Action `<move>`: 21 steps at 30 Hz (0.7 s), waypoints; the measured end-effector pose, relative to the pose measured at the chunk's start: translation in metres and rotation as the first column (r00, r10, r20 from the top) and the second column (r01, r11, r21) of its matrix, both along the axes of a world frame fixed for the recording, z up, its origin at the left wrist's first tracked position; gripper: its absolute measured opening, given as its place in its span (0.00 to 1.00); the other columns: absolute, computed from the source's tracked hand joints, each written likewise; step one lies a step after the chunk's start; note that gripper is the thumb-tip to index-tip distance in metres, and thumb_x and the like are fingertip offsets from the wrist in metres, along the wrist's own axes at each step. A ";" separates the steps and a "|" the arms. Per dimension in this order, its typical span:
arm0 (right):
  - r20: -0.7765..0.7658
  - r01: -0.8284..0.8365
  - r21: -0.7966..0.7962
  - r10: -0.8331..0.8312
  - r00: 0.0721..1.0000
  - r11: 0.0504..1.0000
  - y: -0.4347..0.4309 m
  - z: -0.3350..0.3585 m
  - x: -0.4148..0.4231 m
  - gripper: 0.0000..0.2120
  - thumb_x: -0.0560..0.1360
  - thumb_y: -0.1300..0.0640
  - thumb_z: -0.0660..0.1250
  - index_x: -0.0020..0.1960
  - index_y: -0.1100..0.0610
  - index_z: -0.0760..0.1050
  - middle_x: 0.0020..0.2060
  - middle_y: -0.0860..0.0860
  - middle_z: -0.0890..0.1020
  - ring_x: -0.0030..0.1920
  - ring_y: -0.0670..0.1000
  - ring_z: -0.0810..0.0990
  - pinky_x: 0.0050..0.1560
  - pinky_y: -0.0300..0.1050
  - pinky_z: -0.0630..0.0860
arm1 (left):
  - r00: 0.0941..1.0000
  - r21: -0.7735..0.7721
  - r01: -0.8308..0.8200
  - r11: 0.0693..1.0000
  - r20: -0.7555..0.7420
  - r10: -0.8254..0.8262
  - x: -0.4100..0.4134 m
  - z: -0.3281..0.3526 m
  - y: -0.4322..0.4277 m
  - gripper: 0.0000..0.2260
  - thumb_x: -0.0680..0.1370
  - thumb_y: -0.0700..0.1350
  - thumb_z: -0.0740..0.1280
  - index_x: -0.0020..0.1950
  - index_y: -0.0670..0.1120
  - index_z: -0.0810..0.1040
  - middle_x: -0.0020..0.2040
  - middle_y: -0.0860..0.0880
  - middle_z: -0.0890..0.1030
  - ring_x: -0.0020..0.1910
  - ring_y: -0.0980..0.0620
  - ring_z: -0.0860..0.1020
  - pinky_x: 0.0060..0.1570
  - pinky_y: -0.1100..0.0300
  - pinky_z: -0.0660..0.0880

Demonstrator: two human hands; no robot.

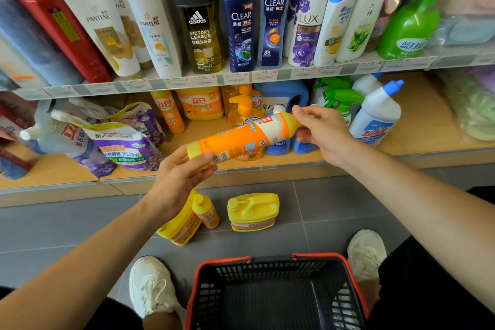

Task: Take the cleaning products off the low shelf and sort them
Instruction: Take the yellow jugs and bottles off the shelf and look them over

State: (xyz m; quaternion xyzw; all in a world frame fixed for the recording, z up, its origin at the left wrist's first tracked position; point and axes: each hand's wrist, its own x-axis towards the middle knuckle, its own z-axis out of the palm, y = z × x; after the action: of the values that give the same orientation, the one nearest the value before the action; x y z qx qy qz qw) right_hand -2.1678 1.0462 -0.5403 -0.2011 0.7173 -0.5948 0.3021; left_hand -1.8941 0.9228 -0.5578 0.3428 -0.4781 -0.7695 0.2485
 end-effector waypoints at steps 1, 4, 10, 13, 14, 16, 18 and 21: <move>-0.041 -0.014 0.024 0.015 0.999 1.000 0.001 0.000 0.000 0.06 0.78 0.49 0.71 0.50 0.52 0.81 0.42 0.54 0.81 0.32 0.47 0.80 0.34 0.39 0.79 | 1.000 -0.010 -0.005 1.000 -0.007 0.005 0.000 0.000 0.000 0.20 0.70 0.45 0.74 0.61 0.44 0.79 0.57 0.43 0.85 0.54 0.44 0.85 0.47 0.61 0.82; -0.216 -0.064 0.084 0.081 0.973 0.994 0.002 -0.002 0.001 0.04 0.78 0.55 0.71 0.52 0.50 0.82 0.49 0.52 0.83 0.47 0.46 0.81 0.47 0.37 0.78 | 1.000 -0.087 -0.011 0.996 -0.026 0.009 0.000 0.002 0.000 0.20 0.70 0.45 0.75 0.60 0.45 0.79 0.55 0.45 0.86 0.56 0.43 0.84 0.48 0.59 0.82; -0.564 -0.400 0.208 0.444 0.696 0.892 0.008 0.010 0.029 0.24 0.72 0.54 0.78 0.67 0.51 0.78 0.61 0.41 0.78 0.64 0.36 0.73 0.64 0.30 0.68 | 0.976 -0.570 0.125 0.812 0.219 0.003 -0.003 0.014 0.009 0.22 0.67 0.51 0.79 0.59 0.56 0.80 0.55 0.52 0.83 0.55 0.51 0.82 0.49 0.56 0.82; -0.493 -0.604 0.279 0.651 0.577 0.747 0.010 0.001 0.056 0.38 0.69 0.50 0.80 0.75 0.47 0.68 0.67 0.43 0.75 0.65 0.34 0.71 0.62 0.25 0.67 | 0.971 -0.654 0.183 0.734 0.235 -0.033 -0.010 0.019 0.021 0.25 0.67 0.51 0.80 0.62 0.54 0.80 0.54 0.56 0.83 0.54 0.54 0.82 0.48 0.55 0.82; -0.482 -0.627 0.288 0.676 0.558 0.724 0.011 -0.003 0.062 0.40 0.68 0.48 0.80 0.76 0.45 0.66 0.67 0.42 0.75 0.65 0.37 0.72 0.62 0.28 0.70 | 0.971 -0.664 0.190 0.723 0.237 -0.038 -0.012 0.020 0.025 0.25 0.67 0.49 0.81 0.62 0.52 0.80 0.54 0.56 0.83 0.54 0.54 0.82 0.49 0.54 0.82; -0.519 -0.630 0.272 0.662 0.541 0.728 0.011 -0.010 0.071 0.39 0.69 0.48 0.80 0.75 0.45 0.67 0.63 0.40 0.76 0.62 0.38 0.74 0.59 0.32 0.75 | 0.971 -0.680 0.195 0.706 0.237 -0.040 -0.014 0.022 0.029 0.26 0.67 0.49 0.81 0.64 0.51 0.80 0.54 0.57 0.83 0.54 0.54 0.82 0.49 0.56 0.82; -0.498 -0.636 0.208 0.640 0.586 0.743 0.011 -0.012 0.072 0.37 0.69 0.50 0.80 0.74 0.47 0.68 0.62 0.42 0.77 0.61 0.40 0.77 0.59 0.37 0.77 | 0.974 -0.671 0.185 0.718 0.220 -0.046 -0.015 0.025 0.029 0.26 0.68 0.51 0.79 0.64 0.51 0.79 0.51 0.59 0.83 0.53 0.53 0.82 0.48 0.59 0.82; -0.397 -0.650 0.081 0.623 0.675 0.756 0.013 -0.014 0.074 0.35 0.68 0.53 0.81 0.71 0.48 0.70 0.63 0.47 0.80 0.64 0.46 0.79 0.64 0.50 0.78 | 0.985 -0.567 0.162 0.808 0.139 -0.100 -0.014 0.029 0.028 0.22 0.72 0.52 0.75 0.64 0.49 0.80 0.50 0.50 0.85 0.49 0.47 0.84 0.47 0.55 0.83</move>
State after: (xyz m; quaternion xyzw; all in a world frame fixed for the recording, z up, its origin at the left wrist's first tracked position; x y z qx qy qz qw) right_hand -2.0941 1.0592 -0.5545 -0.5649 0.6280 -0.4216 0.3300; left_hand -1.9076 0.9506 -0.5289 0.2566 -0.7229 -0.5856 0.2620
